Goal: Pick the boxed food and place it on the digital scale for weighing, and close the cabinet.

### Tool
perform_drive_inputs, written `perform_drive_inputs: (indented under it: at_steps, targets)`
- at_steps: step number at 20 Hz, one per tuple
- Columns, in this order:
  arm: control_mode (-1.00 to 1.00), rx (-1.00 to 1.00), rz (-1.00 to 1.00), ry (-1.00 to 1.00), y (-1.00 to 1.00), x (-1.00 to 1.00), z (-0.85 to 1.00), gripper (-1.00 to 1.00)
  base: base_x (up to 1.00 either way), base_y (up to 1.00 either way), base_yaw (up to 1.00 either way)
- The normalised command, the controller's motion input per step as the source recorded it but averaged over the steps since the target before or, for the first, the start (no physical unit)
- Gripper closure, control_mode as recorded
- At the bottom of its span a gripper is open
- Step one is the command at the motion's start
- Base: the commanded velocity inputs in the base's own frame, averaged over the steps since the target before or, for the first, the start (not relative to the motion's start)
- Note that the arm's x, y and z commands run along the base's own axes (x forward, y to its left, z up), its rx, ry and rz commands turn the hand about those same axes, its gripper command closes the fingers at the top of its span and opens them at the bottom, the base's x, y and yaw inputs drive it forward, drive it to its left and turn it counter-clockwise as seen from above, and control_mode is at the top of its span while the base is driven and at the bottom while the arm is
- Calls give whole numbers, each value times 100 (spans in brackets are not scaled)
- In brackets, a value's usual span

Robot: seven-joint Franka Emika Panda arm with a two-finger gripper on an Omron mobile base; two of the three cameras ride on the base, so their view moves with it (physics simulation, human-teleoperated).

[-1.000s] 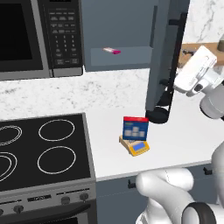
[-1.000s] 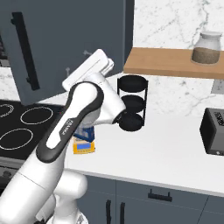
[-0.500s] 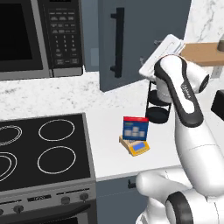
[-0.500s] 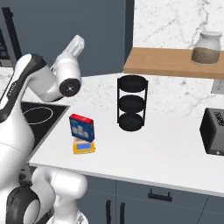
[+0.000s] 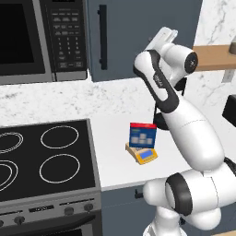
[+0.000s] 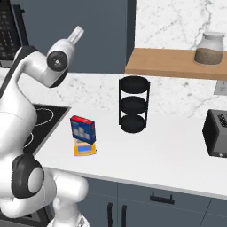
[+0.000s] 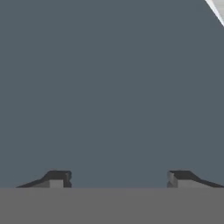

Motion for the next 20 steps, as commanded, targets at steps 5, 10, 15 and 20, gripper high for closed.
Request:
perform_drive_inputs:
  at_steps: [5, 10, 15, 20]
  targets:
    - [-100, -1, 0, 2, -7, 80, -44, -100, 0, 0, 0]
    - [-100, -4, 0, 0, 0, 100, -96, -100, 0, 0, 0]
    - [-100, -4, 0, 0, 0, 87, -100, -100, 0, 0, 0]
    - [-100, -1, 0, 10, -10, 66, -100, -100, 0, 0, 0]
